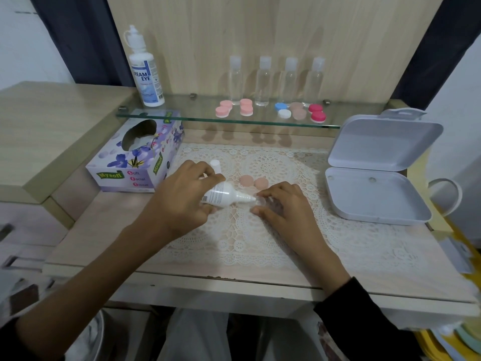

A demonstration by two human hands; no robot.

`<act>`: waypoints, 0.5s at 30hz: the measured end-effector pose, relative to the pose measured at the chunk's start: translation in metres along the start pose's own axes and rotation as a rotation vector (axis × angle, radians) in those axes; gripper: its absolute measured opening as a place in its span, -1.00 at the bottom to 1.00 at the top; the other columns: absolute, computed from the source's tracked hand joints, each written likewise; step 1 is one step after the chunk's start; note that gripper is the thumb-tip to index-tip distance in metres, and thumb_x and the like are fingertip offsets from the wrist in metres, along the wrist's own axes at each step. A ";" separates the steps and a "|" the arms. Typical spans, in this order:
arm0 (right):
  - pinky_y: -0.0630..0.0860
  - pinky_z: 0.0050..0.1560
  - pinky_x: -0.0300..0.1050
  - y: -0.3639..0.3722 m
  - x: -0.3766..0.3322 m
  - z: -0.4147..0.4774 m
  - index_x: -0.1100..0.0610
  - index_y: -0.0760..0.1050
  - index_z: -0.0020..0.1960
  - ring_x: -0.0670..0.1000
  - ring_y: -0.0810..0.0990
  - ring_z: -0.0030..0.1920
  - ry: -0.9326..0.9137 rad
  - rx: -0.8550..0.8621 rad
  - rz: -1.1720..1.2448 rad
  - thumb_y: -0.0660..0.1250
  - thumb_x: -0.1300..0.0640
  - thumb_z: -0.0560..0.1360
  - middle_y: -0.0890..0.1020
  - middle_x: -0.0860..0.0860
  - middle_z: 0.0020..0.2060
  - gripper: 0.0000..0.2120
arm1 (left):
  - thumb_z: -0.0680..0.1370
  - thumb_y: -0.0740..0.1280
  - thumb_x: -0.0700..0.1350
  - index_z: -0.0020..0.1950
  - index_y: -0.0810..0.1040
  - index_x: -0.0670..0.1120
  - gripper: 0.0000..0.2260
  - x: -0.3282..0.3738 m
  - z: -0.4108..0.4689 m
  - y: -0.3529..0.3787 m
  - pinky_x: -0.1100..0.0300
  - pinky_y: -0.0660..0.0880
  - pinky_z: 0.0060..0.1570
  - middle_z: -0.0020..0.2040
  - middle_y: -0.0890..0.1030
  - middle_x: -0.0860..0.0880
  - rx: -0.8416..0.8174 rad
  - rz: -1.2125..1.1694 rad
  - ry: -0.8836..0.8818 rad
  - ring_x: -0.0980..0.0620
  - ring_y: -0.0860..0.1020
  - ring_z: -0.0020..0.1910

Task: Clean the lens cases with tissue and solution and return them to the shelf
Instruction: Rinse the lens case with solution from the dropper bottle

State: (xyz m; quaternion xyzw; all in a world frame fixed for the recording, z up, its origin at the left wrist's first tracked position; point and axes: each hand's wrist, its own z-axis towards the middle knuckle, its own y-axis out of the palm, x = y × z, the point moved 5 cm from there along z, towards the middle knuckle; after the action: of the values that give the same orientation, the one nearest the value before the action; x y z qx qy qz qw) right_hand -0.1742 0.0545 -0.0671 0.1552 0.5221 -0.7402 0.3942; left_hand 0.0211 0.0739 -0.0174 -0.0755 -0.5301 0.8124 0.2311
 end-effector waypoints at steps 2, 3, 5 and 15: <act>0.23 -0.03 -0.42 0.000 0.000 0.000 0.07 0.62 0.12 -0.12 0.37 0.02 0.003 -0.001 0.000 0.50 0.01 0.40 0.50 -0.15 -0.06 -0.68 | 0.27 0.58 -0.10 0.24 0.56 -0.11 -0.45 0.003 0.004 0.000 0.00 0.51 -0.21 0.06 0.55 -0.06 -0.009 0.022 0.018 -0.10 0.46 0.04; 0.24 -0.03 -0.41 0.000 0.000 0.000 0.07 0.62 0.12 -0.12 0.37 0.03 0.005 -0.003 -0.001 0.50 0.00 0.40 0.49 -0.16 -0.06 -0.68 | 0.26 0.58 -0.11 0.23 0.56 -0.11 -0.45 0.005 0.005 -0.001 0.00 0.52 -0.24 0.06 0.55 -0.06 -0.015 0.039 0.032 -0.10 0.46 0.03; 0.24 -0.03 -0.40 0.000 0.000 0.000 0.06 0.62 0.12 -0.12 0.37 0.04 0.008 -0.004 0.000 0.50 -0.01 0.40 0.49 -0.16 -0.06 -0.67 | 0.22 0.60 -0.12 0.20 0.57 -0.12 -0.44 0.007 0.008 -0.001 0.02 0.52 -0.29 0.04 0.56 -0.08 -0.019 0.074 0.064 -0.13 0.49 -0.01; 0.24 -0.06 -0.39 0.000 -0.002 -0.001 0.06 0.62 0.12 -0.13 0.36 0.00 0.000 0.006 -0.021 0.50 0.00 0.40 0.49 -0.15 -0.06 -0.67 | 0.10 0.62 -0.20 0.06 0.63 -0.17 -0.47 0.015 0.020 -0.008 0.02 0.50 -0.32 -0.07 0.60 -0.11 -0.031 0.156 0.160 -0.16 0.52 -0.13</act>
State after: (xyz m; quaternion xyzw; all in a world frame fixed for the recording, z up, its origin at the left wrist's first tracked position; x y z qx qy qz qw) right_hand -0.1735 0.0558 -0.0660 0.1511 0.5216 -0.7457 0.3860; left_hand 0.0028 0.0664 0.0001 -0.1845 -0.5148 0.8111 0.2075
